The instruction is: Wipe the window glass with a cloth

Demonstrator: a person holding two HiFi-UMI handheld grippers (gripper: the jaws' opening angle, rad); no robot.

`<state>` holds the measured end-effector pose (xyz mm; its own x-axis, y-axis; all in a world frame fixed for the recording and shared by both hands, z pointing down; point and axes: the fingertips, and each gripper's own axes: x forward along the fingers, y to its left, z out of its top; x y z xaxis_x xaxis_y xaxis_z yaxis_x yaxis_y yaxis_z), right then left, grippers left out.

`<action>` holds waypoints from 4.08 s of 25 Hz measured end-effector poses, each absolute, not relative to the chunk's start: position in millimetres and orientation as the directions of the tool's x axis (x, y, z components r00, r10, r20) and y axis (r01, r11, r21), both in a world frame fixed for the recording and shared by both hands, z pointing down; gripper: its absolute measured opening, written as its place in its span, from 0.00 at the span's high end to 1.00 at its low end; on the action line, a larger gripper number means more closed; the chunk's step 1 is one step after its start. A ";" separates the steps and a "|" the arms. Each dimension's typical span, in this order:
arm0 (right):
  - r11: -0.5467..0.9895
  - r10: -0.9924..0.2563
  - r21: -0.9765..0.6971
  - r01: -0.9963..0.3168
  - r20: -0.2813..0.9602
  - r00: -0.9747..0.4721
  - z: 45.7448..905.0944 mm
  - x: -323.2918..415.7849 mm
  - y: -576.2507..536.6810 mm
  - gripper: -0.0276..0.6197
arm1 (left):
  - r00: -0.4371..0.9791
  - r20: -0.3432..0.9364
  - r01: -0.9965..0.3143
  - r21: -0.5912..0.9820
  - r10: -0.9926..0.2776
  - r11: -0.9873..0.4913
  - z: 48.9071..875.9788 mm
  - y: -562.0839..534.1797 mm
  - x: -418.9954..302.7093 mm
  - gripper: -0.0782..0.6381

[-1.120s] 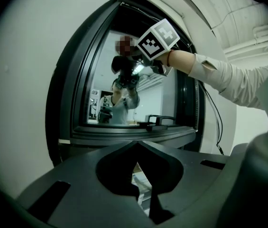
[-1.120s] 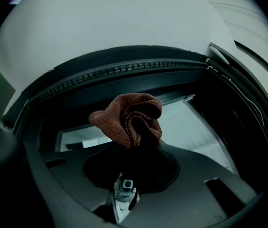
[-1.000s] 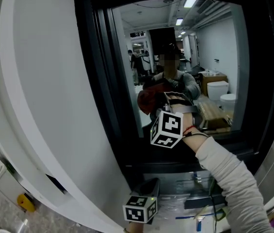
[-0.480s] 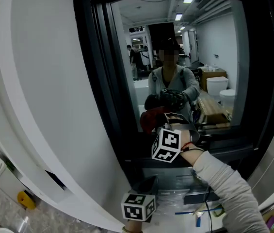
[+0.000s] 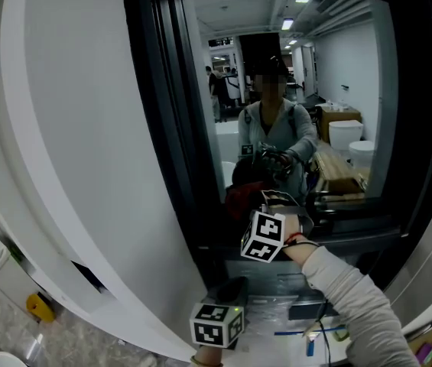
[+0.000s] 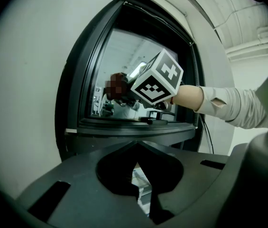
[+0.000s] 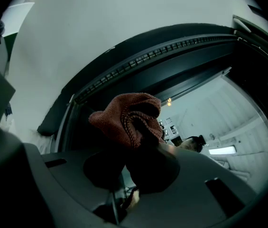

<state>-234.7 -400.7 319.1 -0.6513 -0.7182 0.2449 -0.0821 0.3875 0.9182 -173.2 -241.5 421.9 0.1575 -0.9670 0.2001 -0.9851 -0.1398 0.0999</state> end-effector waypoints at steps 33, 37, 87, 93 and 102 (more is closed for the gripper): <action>-0.339 -0.763 0.898 -0.280 -0.437 -0.476 -86.6 -79.4 -378.4 0.86 | 0.293 0.171 -0.955 0.085 -0.941 -0.283 413.2 -309.9 -136.1 0.88; -0.424 -0.774 0.861 -0.280 -0.505 -0.381 -131.3 -57.5 -391.1 0.86 | 0.294 0.174 -0.955 0.089 -0.940 -0.282 415.5 -313.1 -137.5 0.88; -0.126 -0.893 0.960 -0.251 -0.220 -0.392 30.9 -58.4 -451.8 0.86 | 0.312 0.167 -0.949 0.103 -0.935 -0.298 417.1 -308.2 -134.0 0.88; -0.059 -0.897 0.967 -0.246 -0.160 -0.413 69.3 -57.1 -451.5 0.86 | 0.319 0.171 -0.946 0.107 -0.932 -0.305 420.4 -305.3 -130.4 0.88; 0.025 -0.902 0.969 -0.244 -0.083 -0.423 127.5 -56.0 -452.3 0.86 | 0.322 0.171 -0.945 0.121 -0.931 -0.305 423.0 -300.7 -131.7 0.88</action>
<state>-56.0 -452.3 127.5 -0.4233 -0.9021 -0.0834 -0.2441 0.0249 0.9694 -131.7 -300.7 423.0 0.3225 -0.9310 0.1712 -0.9446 -0.3050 0.1209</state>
